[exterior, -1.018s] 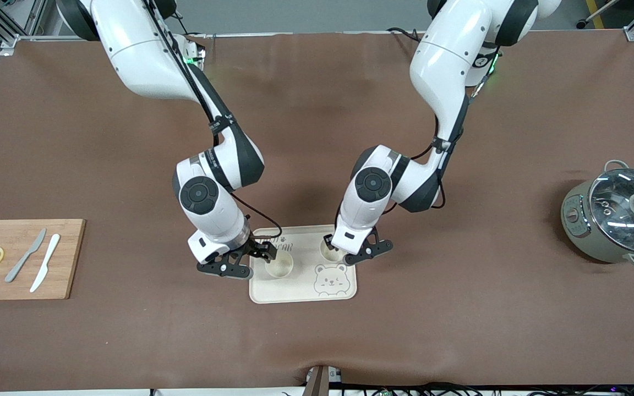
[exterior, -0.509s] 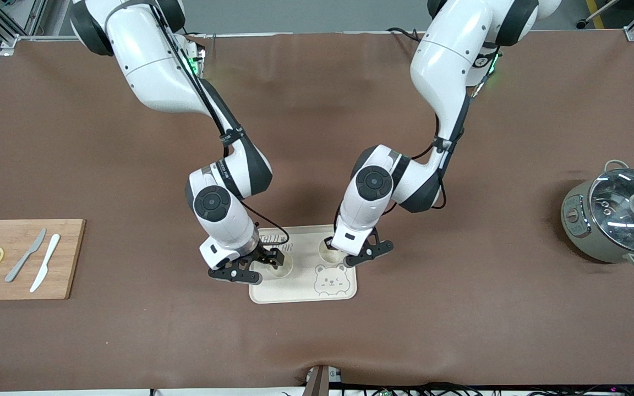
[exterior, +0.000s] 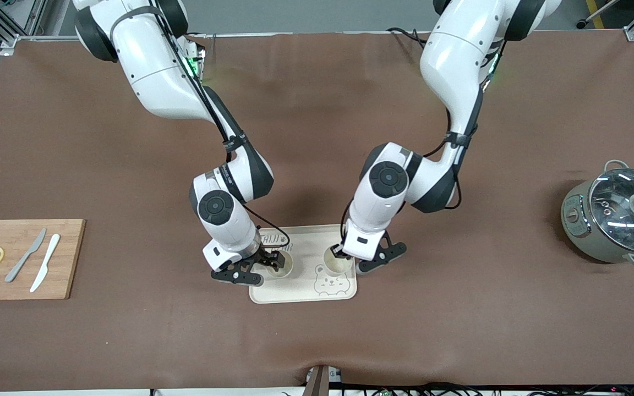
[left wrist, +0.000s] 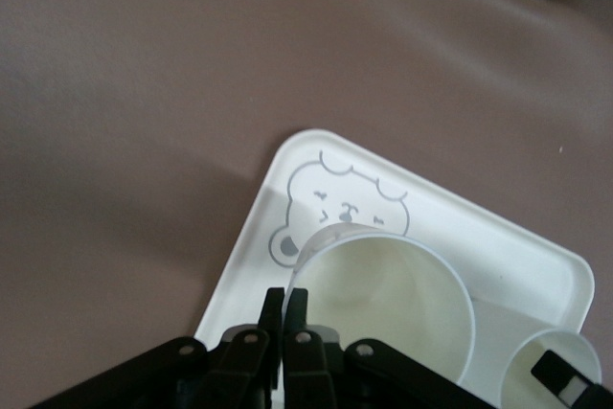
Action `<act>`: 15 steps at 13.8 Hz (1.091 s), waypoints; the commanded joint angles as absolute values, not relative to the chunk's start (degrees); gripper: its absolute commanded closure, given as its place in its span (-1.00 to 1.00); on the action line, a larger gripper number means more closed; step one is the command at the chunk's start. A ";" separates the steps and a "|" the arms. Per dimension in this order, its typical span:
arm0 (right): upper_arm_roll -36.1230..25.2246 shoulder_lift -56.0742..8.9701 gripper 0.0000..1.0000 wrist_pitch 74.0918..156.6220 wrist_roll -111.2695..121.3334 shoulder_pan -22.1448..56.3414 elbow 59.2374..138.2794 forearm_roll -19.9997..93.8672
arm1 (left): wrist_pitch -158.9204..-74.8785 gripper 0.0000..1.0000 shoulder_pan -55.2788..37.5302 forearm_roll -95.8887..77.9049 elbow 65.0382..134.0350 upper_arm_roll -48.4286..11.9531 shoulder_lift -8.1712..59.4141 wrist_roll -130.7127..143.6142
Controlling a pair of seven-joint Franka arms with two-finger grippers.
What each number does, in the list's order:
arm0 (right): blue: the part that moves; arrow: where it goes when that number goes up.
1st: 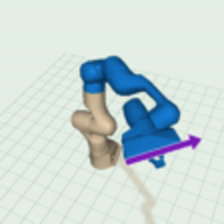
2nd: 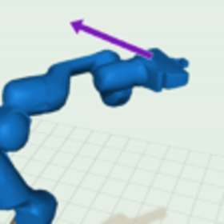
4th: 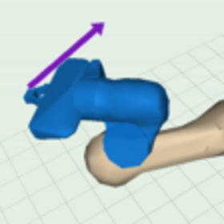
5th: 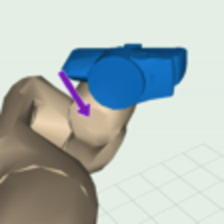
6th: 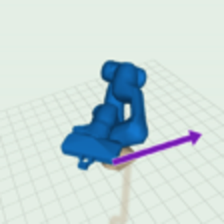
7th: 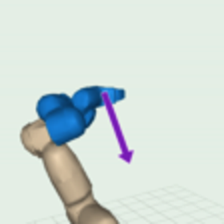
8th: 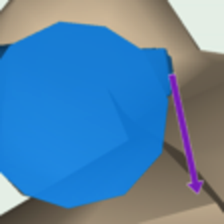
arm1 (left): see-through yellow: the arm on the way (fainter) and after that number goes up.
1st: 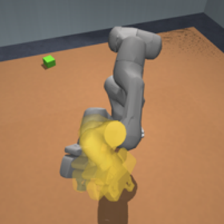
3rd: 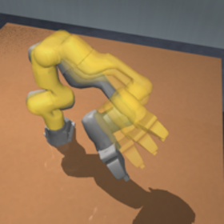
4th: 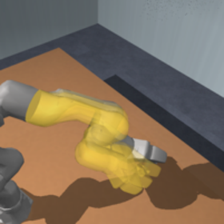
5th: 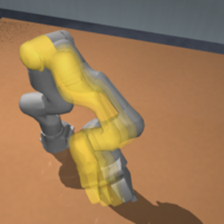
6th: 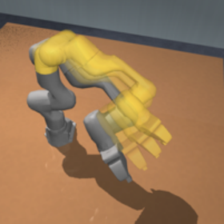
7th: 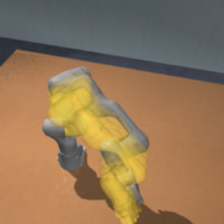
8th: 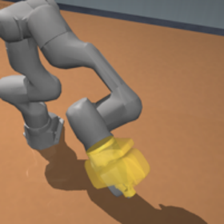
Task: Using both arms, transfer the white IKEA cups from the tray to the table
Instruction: 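Carry the cup off the tray with the left gripper while the right gripper holds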
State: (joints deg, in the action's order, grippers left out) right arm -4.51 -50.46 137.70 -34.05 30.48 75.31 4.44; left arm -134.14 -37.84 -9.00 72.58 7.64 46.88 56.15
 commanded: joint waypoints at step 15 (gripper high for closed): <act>-5.01 -52.65 0.85 139.75 -36.39 31.38 73.13 4.31 | -122.43 1.00 -22.77 -6.86 73.92 7.65 43.51 37.80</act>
